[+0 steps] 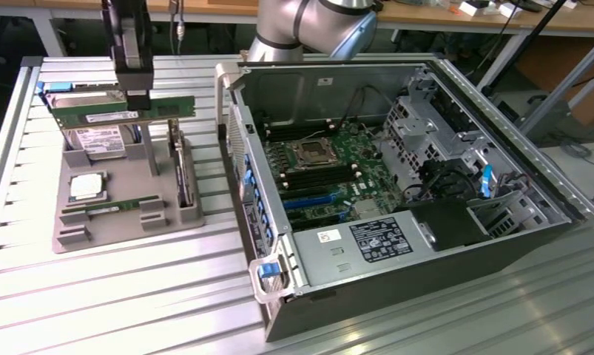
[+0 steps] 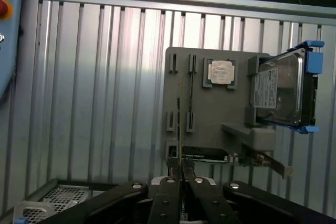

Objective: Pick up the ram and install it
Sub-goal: 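Pick up the ram and move it above insertion slot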

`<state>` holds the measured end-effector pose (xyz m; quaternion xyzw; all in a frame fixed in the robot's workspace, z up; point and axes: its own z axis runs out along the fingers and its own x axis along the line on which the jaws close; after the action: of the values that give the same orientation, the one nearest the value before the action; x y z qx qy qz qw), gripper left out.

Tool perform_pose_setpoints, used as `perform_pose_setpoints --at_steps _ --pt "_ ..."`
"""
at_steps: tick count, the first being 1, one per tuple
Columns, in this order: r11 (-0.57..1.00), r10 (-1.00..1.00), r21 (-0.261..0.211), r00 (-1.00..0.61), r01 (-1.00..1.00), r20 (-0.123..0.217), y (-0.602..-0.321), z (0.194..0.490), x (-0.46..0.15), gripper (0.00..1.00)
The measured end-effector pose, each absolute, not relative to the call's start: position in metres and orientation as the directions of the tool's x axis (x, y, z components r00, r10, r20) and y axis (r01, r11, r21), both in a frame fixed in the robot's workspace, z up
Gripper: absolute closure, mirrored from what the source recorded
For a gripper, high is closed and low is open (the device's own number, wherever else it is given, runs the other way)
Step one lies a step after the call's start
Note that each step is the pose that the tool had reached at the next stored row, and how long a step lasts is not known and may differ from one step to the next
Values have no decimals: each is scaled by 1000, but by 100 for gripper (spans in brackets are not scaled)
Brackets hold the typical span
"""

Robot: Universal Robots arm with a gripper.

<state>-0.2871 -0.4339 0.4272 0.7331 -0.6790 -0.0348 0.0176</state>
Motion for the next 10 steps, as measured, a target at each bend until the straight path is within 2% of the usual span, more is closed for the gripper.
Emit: perform_pose_setpoints --at_steps 10 --pt "-77 -997 75 75 -994 -29 -434 427 -272 87"
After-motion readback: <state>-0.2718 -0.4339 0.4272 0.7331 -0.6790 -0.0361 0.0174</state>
